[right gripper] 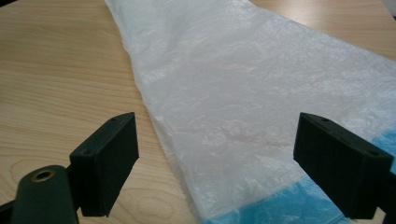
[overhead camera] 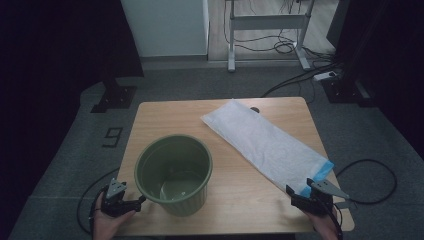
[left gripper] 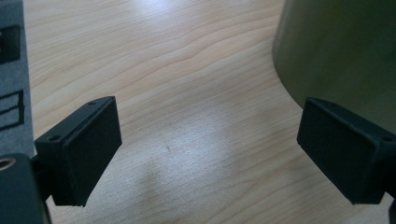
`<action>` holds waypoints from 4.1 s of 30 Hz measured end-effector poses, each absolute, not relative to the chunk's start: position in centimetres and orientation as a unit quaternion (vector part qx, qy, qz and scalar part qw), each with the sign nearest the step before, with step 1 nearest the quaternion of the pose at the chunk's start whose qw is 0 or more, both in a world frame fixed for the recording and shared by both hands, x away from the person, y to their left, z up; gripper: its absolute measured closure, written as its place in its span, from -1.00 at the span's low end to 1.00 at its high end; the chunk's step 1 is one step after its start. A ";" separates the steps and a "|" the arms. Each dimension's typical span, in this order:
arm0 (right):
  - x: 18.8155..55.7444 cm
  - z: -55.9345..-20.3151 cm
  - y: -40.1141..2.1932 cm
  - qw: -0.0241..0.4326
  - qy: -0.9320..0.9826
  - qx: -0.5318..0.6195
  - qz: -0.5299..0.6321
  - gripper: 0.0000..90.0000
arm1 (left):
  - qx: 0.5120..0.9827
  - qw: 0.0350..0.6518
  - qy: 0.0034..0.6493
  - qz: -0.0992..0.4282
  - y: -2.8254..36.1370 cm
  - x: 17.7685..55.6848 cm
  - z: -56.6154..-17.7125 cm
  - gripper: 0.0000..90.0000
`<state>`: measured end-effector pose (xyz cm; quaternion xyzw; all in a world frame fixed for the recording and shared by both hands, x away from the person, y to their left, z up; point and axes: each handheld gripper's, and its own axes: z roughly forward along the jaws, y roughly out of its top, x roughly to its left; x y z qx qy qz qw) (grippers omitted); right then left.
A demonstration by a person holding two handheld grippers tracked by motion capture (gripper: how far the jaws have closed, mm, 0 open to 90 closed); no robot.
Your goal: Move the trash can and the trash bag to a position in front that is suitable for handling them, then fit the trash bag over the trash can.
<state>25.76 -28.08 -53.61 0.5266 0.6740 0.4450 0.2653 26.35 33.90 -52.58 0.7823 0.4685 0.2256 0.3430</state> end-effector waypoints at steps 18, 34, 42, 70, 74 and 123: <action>27.0 -53.5 -27.8 0.260 0.675 0.520 0.454 -0.68 | 0.846 0.393 0.305 0.190 28.2 22.5 -49.3 -0.90; 26.5 -53.4 -27.6 0.262 0.667 0.526 0.459 -0.66 | 0.856 0.395 0.283 0.176 23.0 26.4 -49.8 -0.93; 26.1 -53.4 -28.2 0.262 0.664 0.527 0.460 -0.66 | 0.861 0.391 0.274 0.174 19.5 28.0 -50.0 -0.90; 26.7 -52.9 -25.9 0.275 0.676 0.526 0.437 -0.68 | 0.838 0.366 0.356 0.194 22.0 29.1 -51.0 -0.78; 27.3 -52.6 -25.3 0.276 0.677 0.527 0.433 -0.69 | 0.838 0.360 0.361 0.194 22.1 29.4 -51.1 -0.77; 31.8 -55.2 -20.6 0.254 0.704 0.570 0.339 0.89 | 0.809 0.317 0.447 0.214 24.9 31.3 -53.1 -0.63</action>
